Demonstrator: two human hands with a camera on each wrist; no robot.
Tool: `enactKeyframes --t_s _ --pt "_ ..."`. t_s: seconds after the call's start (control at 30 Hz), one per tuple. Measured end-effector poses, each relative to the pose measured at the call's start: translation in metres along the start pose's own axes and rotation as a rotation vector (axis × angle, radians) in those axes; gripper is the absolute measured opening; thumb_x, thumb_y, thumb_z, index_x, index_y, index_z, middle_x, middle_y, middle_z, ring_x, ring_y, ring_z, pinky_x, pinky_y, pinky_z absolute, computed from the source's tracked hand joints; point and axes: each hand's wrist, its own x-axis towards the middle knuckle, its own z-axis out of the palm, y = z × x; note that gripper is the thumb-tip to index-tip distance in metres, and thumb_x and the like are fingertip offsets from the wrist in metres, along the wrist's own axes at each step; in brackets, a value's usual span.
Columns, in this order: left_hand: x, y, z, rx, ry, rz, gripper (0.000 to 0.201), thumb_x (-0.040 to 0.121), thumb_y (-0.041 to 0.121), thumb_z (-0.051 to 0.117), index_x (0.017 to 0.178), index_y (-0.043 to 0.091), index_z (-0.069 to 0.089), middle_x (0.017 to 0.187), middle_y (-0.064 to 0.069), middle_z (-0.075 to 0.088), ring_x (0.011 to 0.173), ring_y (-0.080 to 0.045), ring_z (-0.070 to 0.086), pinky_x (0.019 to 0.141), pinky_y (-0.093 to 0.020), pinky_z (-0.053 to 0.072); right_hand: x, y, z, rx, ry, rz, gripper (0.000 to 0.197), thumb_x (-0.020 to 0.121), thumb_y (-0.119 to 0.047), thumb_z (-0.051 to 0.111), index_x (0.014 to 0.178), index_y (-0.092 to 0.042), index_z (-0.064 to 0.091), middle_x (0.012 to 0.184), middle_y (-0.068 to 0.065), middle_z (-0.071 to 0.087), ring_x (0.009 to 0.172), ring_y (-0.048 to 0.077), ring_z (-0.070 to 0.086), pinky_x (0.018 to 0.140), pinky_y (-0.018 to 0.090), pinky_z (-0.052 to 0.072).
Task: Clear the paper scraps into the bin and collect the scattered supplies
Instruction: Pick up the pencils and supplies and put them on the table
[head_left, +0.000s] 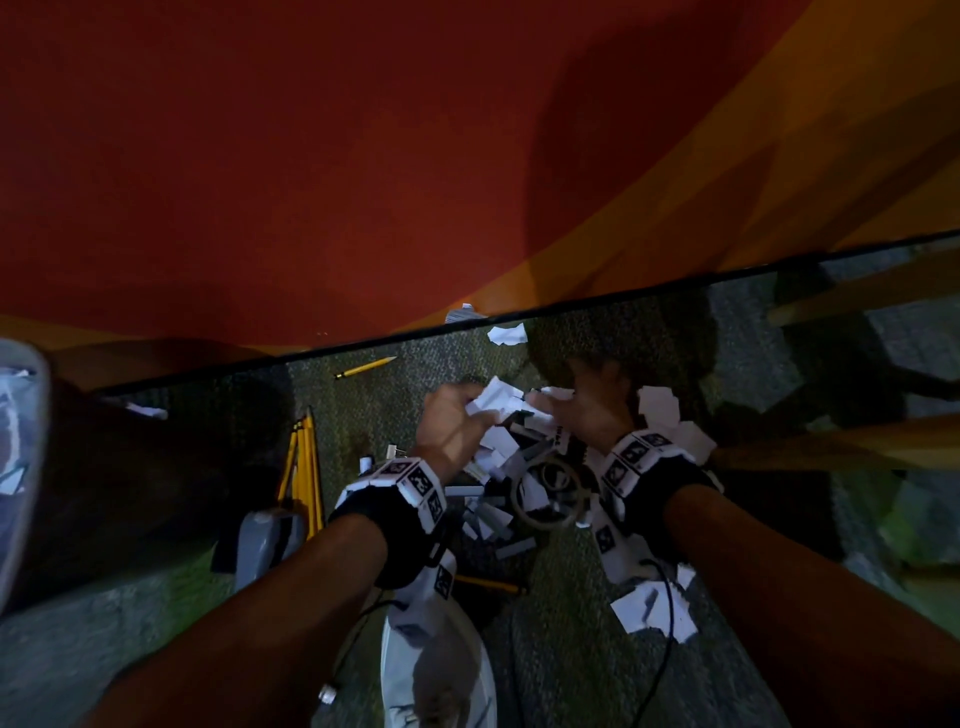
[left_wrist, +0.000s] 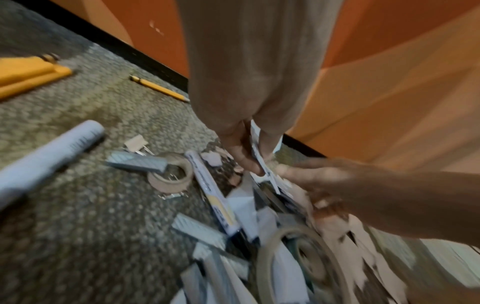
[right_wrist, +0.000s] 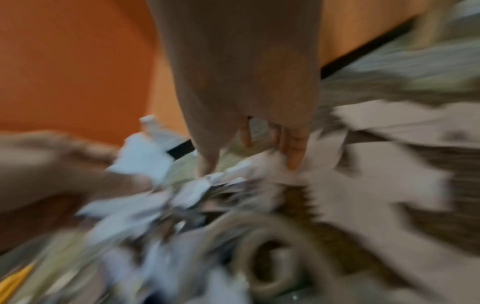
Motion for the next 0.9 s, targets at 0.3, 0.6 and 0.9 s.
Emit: enactKeyframes --t_s 0.3,0.6,0.9 --pt "0.012 -0.015 -0.025 0.064 0.088 -0.090 0.039 0.086 0.023 0.078 0.120 0.005 0.070 0.121 -0.006 0.069 0.114 -0.023 0.062 0.087 -0.030 0.054 -0.010 -0.021 0.028 0.066 0.108 -0.291 0.021 0.078 0.001 0.064 0.098 -0.003 0.067 0.104 0.021 0.060 0.097 0.036 0.056 0.081 0.035 0.041" --pt "0.006 -0.021 -0.045 0.016 0.111 -0.092 0.015 0.083 0.013 0.078 0.098 0.011 0.076 0.097 -0.003 0.076 0.079 -0.015 0.072 0.073 -0.034 0.060 -0.002 -0.053 0.019 0.133 0.037 -0.222 0.047 0.076 -0.030 0.081 0.117 -0.014 0.065 0.110 0.008 0.062 0.098 0.025 0.061 0.082 0.030 0.048" --pt "0.002 -0.017 -0.060 0.041 0.124 -0.106 0.038 0.085 0.019 0.079 0.120 0.006 0.070 0.123 -0.007 0.068 0.118 -0.025 0.061 0.098 -0.032 0.050 -0.002 -0.073 0.039 -0.061 0.048 -0.283 0.018 0.076 -0.009 0.076 0.093 -0.013 0.071 0.112 0.010 0.063 0.099 0.030 0.061 0.087 0.036 0.051"
